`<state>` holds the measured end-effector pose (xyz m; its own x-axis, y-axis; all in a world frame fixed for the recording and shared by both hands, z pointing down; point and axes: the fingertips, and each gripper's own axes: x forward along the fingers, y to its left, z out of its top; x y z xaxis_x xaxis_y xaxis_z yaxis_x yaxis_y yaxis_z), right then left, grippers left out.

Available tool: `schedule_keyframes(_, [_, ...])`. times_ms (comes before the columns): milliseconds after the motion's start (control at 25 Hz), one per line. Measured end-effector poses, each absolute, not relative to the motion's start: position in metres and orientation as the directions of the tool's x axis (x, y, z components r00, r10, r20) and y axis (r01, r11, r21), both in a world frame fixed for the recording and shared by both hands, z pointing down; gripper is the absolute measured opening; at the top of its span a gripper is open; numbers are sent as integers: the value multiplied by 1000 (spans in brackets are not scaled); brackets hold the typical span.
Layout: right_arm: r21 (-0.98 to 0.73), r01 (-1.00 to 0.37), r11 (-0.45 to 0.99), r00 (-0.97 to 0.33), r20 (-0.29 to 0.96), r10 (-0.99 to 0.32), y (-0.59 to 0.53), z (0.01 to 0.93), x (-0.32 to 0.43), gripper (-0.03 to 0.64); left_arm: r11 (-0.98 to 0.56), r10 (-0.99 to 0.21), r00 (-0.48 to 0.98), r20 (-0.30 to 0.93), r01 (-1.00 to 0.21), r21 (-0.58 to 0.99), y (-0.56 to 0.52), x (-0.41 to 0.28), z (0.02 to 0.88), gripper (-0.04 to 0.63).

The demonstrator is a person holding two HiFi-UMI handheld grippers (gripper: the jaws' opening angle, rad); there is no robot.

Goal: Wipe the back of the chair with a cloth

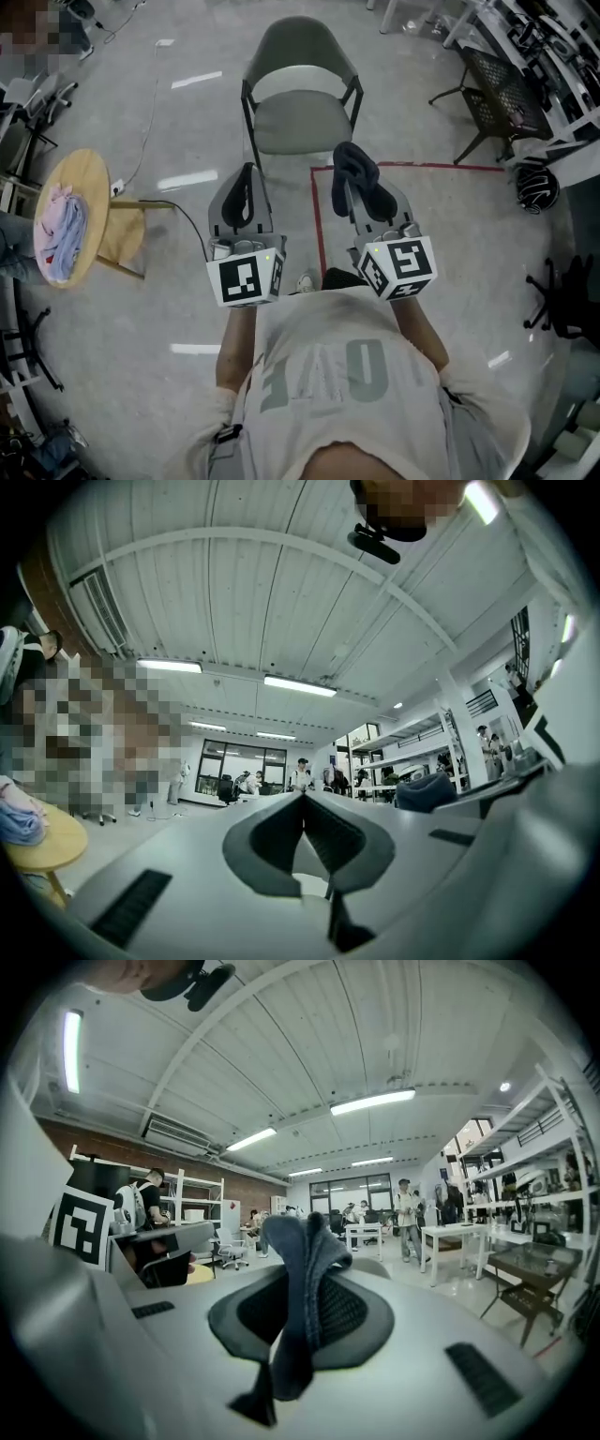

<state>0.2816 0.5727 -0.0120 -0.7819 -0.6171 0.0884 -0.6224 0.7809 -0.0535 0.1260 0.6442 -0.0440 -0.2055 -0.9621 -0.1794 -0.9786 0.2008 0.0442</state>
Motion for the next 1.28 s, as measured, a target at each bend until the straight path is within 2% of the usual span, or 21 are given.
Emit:
schedule_keyframes(240, [-68, -678, 732, -734, 119, -669, 554, 1, 284, 60, 194, -965, -202, -168, -979, 61, 630, 99, -28, 15])
schedule_keyframes(520, [-98, -716, 691, -698, 72, -713, 494, 13, 279, 60, 145, -973, -148, -176, -989, 25, 564, 89, -15, 15])
schedule_keyframes(720, [-120, -698, 706, -715, 56, -697, 410, 28, 251, 60, 143, -972, -135, -192, -989, -28, 486, 81, -13, 15])
schedule_keyframes(1280, [-89, -599, 796, -801, 44, -597, 109, -20, 116, 60, 278, -920, -253, -299, -960, -44, 204, -33, -79, 15])
